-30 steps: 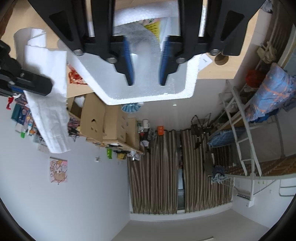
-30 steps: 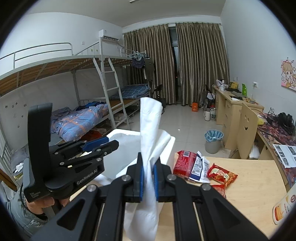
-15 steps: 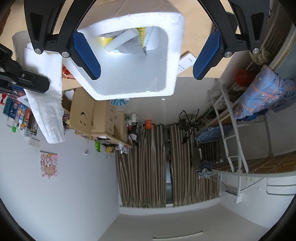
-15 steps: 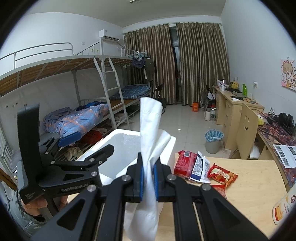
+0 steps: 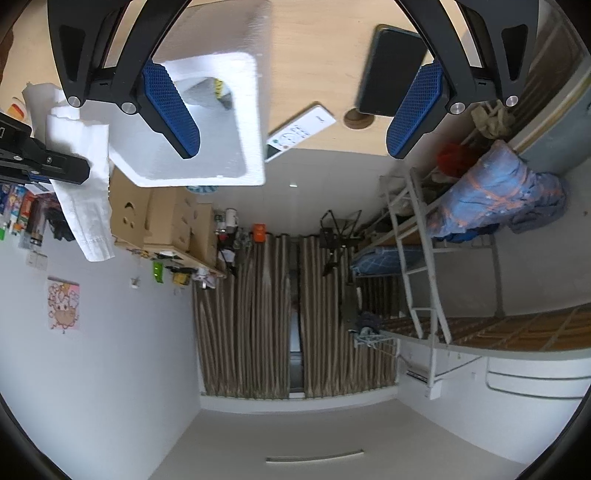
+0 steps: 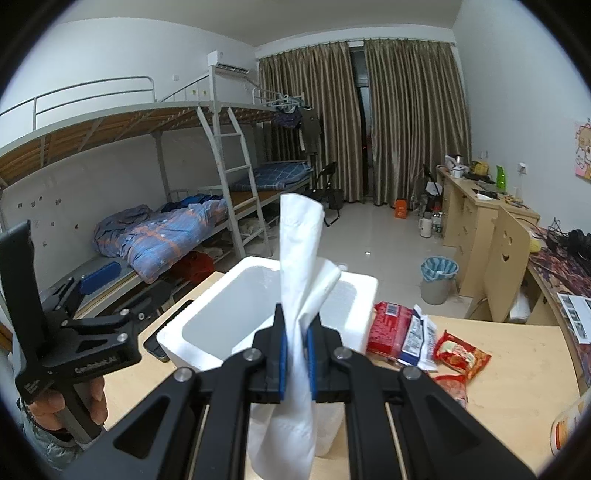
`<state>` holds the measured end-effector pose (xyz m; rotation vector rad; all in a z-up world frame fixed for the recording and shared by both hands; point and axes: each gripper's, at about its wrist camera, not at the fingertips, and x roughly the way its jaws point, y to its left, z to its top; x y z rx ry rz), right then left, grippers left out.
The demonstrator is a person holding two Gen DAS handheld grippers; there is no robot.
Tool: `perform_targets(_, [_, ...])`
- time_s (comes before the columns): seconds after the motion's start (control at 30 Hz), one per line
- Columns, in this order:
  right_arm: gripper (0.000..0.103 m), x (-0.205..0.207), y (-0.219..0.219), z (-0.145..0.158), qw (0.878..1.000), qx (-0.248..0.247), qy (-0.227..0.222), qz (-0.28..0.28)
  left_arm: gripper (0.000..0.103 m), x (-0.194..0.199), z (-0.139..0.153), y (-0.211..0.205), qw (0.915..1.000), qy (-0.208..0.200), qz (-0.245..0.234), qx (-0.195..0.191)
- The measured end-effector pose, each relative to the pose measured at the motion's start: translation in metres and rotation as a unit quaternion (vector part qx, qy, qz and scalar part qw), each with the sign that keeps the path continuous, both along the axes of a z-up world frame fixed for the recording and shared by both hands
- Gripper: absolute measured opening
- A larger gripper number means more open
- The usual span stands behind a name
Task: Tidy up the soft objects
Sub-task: 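Lower the tissues into the foam box and open the right gripper, then withdraw both grippers up and away from the foam box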
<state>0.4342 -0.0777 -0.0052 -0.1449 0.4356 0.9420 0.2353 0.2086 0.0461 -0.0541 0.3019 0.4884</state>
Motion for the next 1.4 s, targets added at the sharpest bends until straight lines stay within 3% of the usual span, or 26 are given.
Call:
perform_targets(0.37, [0.012, 0.013, 0.039, -0.001, 1.000, -0.018, -0.003, 0.001, 0.101, -0.003, -0.009, 0.013, 0.9996, -0.015, 0.008, -0.020])
perform_targets(0.7, [0.014, 0.020, 0.045, -0.011, 1.000, -0.030, 0.007, -0.001, 0.101, -0.005, -0.015, 0.010, 0.9994, -0.028, -0.006, -0.020])
perform_targets(0.73, [0.023, 0.018, 0.046, -0.012, 0.999, -0.032, 0.005, -0.004, 0.101, -0.006, -0.016, 0.009, 0.9994, -0.027, -0.008, -0.019])
perform_targets(0.77, [0.043, 0.018, 0.046, -0.012, 0.999, -0.032, 0.005, -0.008, 0.101, -0.005, -0.016, 0.008, 0.9995, -0.026, -0.009, -0.016])
perform_targets(0.83, [0.071, 0.020, 0.046, -0.011, 1.000, -0.025, 0.010, -0.010, 0.101, -0.005, -0.017, 0.004, 0.9996, -0.024, -0.012, -0.012])
perform_targets(0.87, [0.076, 0.020, 0.046, -0.011, 1.000, -0.022, 0.008, -0.011, 0.101, -0.005, -0.018, 0.003, 0.9995, -0.024, -0.014, -0.012])
perform_targets(1.4, [0.086, 0.011, 0.047, -0.008, 0.999, -0.032, -0.014, -0.018, 0.101, -0.005, -0.018, -0.001, 0.9995, -0.025, -0.017, -0.012])
